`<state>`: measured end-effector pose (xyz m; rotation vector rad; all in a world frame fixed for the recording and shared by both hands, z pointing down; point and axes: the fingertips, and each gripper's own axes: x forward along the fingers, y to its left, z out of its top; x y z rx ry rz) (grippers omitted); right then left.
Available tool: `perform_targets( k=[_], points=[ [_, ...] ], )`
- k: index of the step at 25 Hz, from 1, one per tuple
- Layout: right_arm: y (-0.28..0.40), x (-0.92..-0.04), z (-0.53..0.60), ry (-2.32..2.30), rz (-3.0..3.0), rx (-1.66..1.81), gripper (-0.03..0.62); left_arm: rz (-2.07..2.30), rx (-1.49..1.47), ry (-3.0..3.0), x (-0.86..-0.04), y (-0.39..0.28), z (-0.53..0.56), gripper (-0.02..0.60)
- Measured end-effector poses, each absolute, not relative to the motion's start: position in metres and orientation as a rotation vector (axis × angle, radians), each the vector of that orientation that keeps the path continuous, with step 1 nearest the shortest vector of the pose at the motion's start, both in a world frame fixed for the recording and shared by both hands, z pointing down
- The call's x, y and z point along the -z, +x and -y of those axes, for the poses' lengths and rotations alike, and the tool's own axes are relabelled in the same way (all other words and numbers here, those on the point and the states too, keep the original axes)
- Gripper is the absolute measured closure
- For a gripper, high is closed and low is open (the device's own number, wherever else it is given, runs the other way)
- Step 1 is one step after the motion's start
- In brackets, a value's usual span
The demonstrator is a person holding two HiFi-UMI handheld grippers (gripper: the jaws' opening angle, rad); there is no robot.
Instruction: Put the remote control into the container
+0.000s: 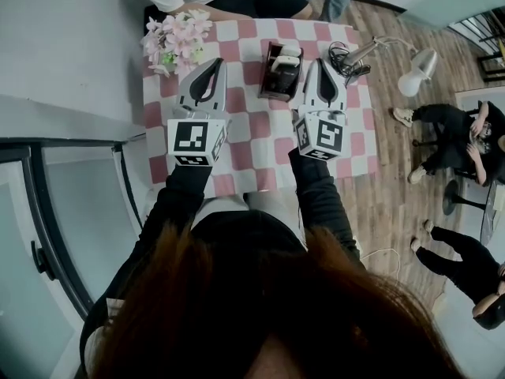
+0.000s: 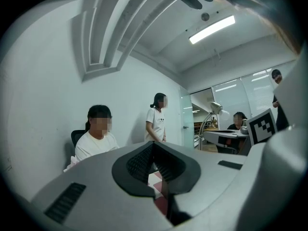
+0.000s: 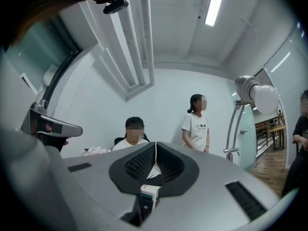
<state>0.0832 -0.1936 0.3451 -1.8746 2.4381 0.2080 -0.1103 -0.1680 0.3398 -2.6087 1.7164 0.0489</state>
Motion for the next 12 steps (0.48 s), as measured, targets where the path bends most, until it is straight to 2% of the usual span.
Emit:
perform_targets(
  k=[12],
  points=[
    [0.084, -0.329, 0.154, -1.852, -2.442, -0.208, 0.569, -1.684, -0.059, -2.614, -0.332, -0.101, 0.150, 0.583]
  ],
)
